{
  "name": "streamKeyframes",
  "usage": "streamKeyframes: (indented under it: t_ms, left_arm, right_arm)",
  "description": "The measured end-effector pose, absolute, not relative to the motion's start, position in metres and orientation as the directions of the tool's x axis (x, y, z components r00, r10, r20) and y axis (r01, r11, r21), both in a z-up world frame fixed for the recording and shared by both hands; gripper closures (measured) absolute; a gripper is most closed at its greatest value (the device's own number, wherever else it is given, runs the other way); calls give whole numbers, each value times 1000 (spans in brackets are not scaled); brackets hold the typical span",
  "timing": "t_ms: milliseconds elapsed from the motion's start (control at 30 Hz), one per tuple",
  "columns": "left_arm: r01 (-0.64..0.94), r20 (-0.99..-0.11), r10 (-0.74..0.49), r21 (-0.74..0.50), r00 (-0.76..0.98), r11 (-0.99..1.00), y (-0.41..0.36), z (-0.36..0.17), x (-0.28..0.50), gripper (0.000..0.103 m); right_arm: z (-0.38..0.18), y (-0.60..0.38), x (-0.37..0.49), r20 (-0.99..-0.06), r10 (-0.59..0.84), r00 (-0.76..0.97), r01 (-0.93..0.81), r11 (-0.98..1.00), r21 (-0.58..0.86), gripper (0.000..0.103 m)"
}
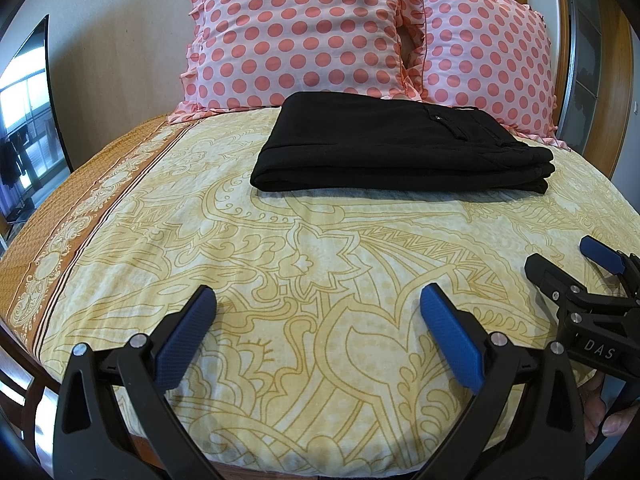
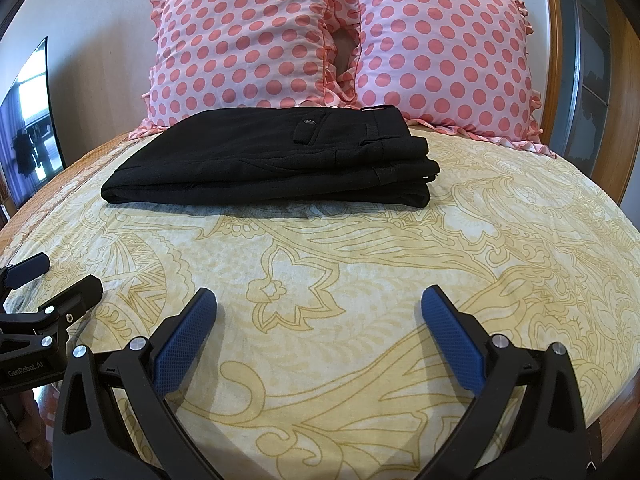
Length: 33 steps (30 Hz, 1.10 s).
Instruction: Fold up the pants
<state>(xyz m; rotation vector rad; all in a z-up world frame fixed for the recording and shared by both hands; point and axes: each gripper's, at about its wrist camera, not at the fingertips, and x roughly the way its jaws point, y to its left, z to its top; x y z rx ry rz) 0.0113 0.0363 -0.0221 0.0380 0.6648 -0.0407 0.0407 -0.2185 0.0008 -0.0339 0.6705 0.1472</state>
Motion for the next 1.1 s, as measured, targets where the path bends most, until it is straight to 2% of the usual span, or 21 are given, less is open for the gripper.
streamKeyframes:
  t_ms: [1100]
  left_arm:
    - [50,-625,-26,21,780,999,37,-22,11,2]
  right_arm:
    - [1,-219,41,-622,126,773,-148,989,16,1]
